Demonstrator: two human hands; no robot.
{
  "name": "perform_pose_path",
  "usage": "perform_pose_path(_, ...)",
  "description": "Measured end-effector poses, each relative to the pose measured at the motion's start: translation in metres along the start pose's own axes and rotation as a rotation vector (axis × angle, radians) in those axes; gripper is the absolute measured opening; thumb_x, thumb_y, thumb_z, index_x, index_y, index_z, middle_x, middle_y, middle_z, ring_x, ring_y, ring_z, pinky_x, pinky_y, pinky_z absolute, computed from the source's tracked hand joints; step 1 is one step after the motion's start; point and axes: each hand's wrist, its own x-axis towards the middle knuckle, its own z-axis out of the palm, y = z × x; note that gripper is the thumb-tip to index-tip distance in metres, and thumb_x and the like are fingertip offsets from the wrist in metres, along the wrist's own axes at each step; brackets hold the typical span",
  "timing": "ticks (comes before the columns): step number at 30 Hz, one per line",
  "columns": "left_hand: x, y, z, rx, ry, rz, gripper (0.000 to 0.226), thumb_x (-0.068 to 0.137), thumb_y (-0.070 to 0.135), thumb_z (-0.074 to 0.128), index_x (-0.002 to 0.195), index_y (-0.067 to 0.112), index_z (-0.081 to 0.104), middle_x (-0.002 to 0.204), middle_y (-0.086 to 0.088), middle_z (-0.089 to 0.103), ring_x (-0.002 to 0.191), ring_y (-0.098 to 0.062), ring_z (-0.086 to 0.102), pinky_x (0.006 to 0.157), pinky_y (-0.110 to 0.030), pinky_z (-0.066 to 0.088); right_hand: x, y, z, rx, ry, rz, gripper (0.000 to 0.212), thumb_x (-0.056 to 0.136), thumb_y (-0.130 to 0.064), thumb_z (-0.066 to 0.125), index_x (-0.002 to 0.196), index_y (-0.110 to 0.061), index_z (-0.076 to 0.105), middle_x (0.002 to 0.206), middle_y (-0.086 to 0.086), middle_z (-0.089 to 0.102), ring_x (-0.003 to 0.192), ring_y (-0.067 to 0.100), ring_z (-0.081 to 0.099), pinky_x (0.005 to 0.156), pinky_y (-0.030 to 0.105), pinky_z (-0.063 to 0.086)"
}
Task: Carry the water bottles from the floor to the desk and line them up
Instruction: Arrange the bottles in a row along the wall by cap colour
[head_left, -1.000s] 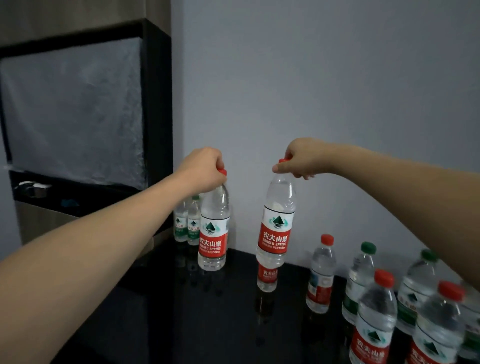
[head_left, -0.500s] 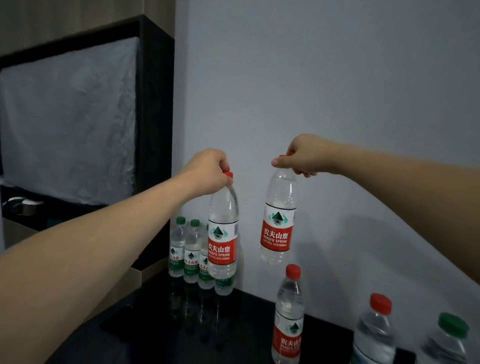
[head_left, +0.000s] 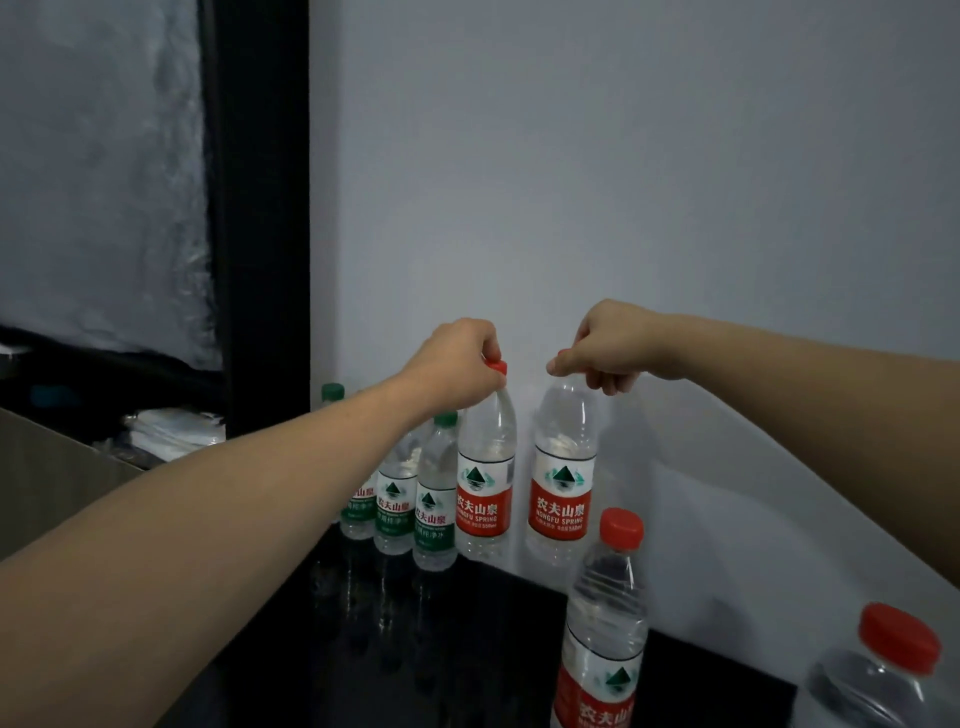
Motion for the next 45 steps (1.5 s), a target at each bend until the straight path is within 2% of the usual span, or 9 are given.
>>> perform_pose_path(6, 0.005, -0.021, 0.040, -0.043, -0.033, -0.024, 0.018, 0.080, 0.020, 0.077, 0.081, 0.024, 0.059, 0.085, 0.006, 0.061, 0.076, -0.012, 0.060, 0.057, -0.024, 0.046, 0.012, 0.017, 0.033, 0.021, -0.060, 0.033, 0.032, 0.082, -0.028, 0.073, 0.068, -0.002, 0.061, 0.057, 0.011, 0.065, 0.042, 0.020, 0.057, 0.044, 0.024, 0.048)
perform_pose_path(13, 0.004, -0.033, 0.075, -0.040, -0.019, -0.008, 0.013, 0.083, 0.016, 0.073, 0.086, 0.022, 0.062, 0.092, 0.003, 0.067, 0.084, -0.014, 0.062, 0.073, -0.031, 0.054, 0.017, 0.025, 0.062, -0.003, -0.106, 0.040, 0.030, 0.083, -0.025, 0.072, 0.073, 0.001, 0.061, 0.062, 0.014, 0.066, 0.039, 0.019, 0.058, 0.041, 0.023, 0.048)
perform_pose_path(19, -0.002, -0.045, 0.090, -0.032, -0.016, -0.043, 0.020, 0.080, 0.015, 0.073, 0.073, 0.026, 0.058, 0.090, 0.006, 0.069, 0.085, -0.015, 0.063, 0.078, -0.035, 0.055, 0.017, 0.035, 0.075, 0.016, -0.123, 0.064, 0.032, 0.086, -0.022, 0.070, 0.072, 0.003, 0.056, 0.060, 0.016, 0.064, 0.037, 0.021, 0.058, 0.041, 0.025, 0.050)
perform_pose_path(25, -0.004, -0.065, 0.092, -0.083, 0.048, -0.113, 0.021, 0.079, 0.011, 0.075, 0.071, 0.022, 0.060, 0.082, 0.012, 0.069, 0.080, -0.007, 0.064, 0.068, -0.025, 0.051, 0.023, 0.036, 0.084, 0.050, -0.142, 0.068, 0.031, 0.088, -0.018, 0.070, 0.073, 0.005, 0.055, 0.062, 0.020, 0.063, 0.039, 0.024, 0.059, 0.043, 0.029, 0.052)
perform_pose_path(32, 0.000, -0.061, 0.101, -0.035, 0.061, -0.092, 0.012, 0.082, 0.013, 0.071, 0.076, 0.017, 0.061, 0.088, 0.000, 0.069, 0.081, -0.018, 0.063, 0.071, -0.032, 0.054, 0.037, 0.045, 0.101, 0.043, -0.137, 0.082, 0.031, 0.089, -0.020, 0.069, 0.078, 0.006, 0.056, 0.061, 0.017, 0.064, 0.039, 0.021, 0.060, 0.043, 0.029, 0.053)
perform_pose_path(37, 0.002, -0.066, 0.100, -0.082, 0.064, -0.104, 0.015, 0.081, 0.014, 0.074, 0.074, 0.018, 0.061, 0.081, 0.005, 0.065, 0.074, -0.009, 0.059, 0.058, -0.020, 0.043, 0.045, 0.040, 0.110, 0.040, -0.128, 0.037, 0.031, 0.087, -0.022, 0.071, 0.077, 0.006, 0.059, 0.060, 0.015, 0.065, 0.039, 0.020, 0.061, 0.042, 0.027, 0.052)
perform_pose_path(41, 0.002, -0.067, 0.104, -0.082, 0.072, -0.105, 0.014, 0.082, 0.013, 0.073, 0.075, 0.017, 0.061, 0.085, 0.002, 0.066, 0.077, -0.013, 0.060, 0.064, -0.026, 0.050, 0.050, 0.034, 0.115, 0.027, -0.115, 0.021, 0.033, 0.087, -0.022, 0.071, 0.081, 0.008, 0.061, 0.062, 0.016, 0.067, 0.042, 0.021, 0.064, 0.042, 0.026, 0.051)
perform_pose_path(45, 0.003, -0.071, 0.104, -0.101, 0.080, -0.106, 0.017, 0.082, 0.015, 0.073, 0.073, 0.020, 0.059, 0.083, 0.005, 0.064, 0.075, -0.009, 0.058, 0.058, -0.021, 0.044, 0.050, 0.034, 0.117, 0.034, -0.100, 0.034, 0.034, 0.086, -0.025, 0.072, 0.082, 0.006, 0.060, 0.062, 0.015, 0.067, 0.042, 0.020, 0.064, 0.041, 0.025, 0.051)
